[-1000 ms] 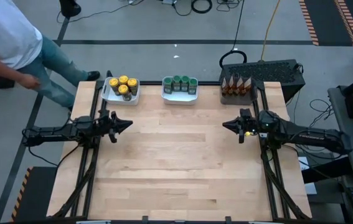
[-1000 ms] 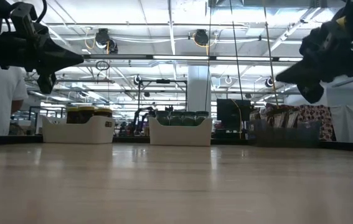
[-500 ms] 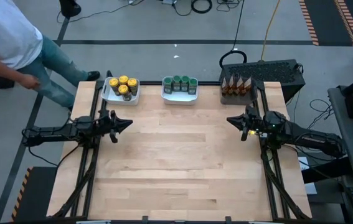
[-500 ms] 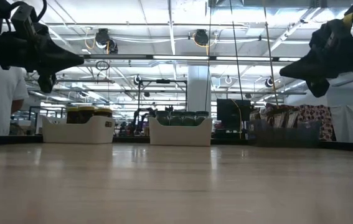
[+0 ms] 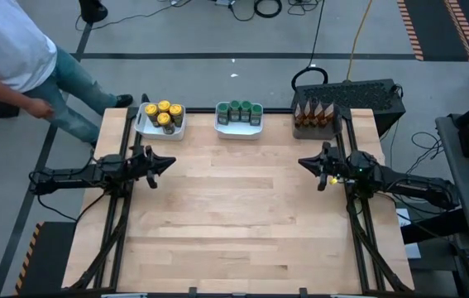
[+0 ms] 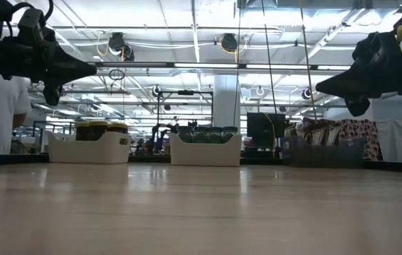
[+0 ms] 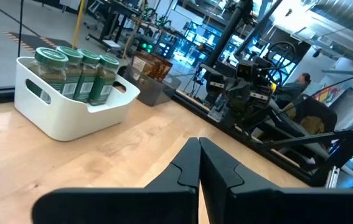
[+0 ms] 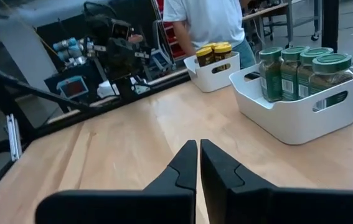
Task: Sort spices by type
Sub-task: Return to Home Position
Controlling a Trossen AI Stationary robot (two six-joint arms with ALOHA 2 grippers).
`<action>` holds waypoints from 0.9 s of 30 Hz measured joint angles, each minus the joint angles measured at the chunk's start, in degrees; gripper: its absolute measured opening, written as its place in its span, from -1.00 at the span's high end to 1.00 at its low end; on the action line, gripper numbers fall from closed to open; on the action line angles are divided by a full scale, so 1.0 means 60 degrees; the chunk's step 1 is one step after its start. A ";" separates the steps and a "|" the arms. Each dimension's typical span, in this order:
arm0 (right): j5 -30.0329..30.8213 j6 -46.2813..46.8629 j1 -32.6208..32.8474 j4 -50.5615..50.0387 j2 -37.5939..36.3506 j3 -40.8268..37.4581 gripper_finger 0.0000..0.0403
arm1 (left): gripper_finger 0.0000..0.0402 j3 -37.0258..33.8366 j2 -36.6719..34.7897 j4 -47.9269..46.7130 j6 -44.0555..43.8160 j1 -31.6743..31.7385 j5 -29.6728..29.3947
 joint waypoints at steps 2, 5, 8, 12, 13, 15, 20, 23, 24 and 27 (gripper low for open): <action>0.0000 -0.0136 0.0000 -0.0023 0.0000 0.0000 1.00 | 0.96 -0.0003 0.0000 0.0000 -0.0001 0.0000 0.0000; 0.0011 -0.0232 0.0000 -0.0117 0.0000 0.0000 1.00 | 0.96 -0.0003 0.0000 0.0002 -0.0003 0.0000 0.0000; 0.0009 -0.0241 0.0000 -0.0397 0.0034 0.0011 1.00 | 0.96 -0.0003 0.0000 0.0004 -0.0005 0.0000 0.0000; 0.0029 -0.0176 -0.0004 -0.0403 0.0080 0.0011 1.00 | 0.96 -0.0007 0.0000 0.0004 -0.0009 0.0000 0.0000; 0.0029 -0.0158 -0.0004 -0.0403 0.0080 0.0011 1.00 | 0.96 -0.0007 0.0000 0.0004 -0.0009 0.0000 0.0000; 0.0033 -0.0124 -0.0004 -0.0407 0.0084 0.0013 1.00 | 0.96 -0.0010 0.0000 0.0013 -0.0009 0.0000 0.0000; 0.0048 -0.0137 -0.0003 -0.0414 0.0084 0.0015 1.00 | 0.96 -0.0010 0.0000 0.0011 -0.0012 0.0000 0.0000; 0.0055 -0.0141 -0.0004 -0.0417 0.0084 0.0015 1.00 | 0.96 -0.0010 0.0000 0.0011 -0.0012 0.0000 0.0000; 0.0055 -0.0145 -0.0004 -0.0418 0.0084 0.0015 1.00 | 0.96 -0.0010 0.0000 0.0011 -0.0012 0.0000 0.0000; 0.0055 -0.0145 -0.0004 -0.0419 0.0084 0.0015 1.00 | 0.96 -0.0012 0.0000 0.0011 -0.0016 0.0000 0.0000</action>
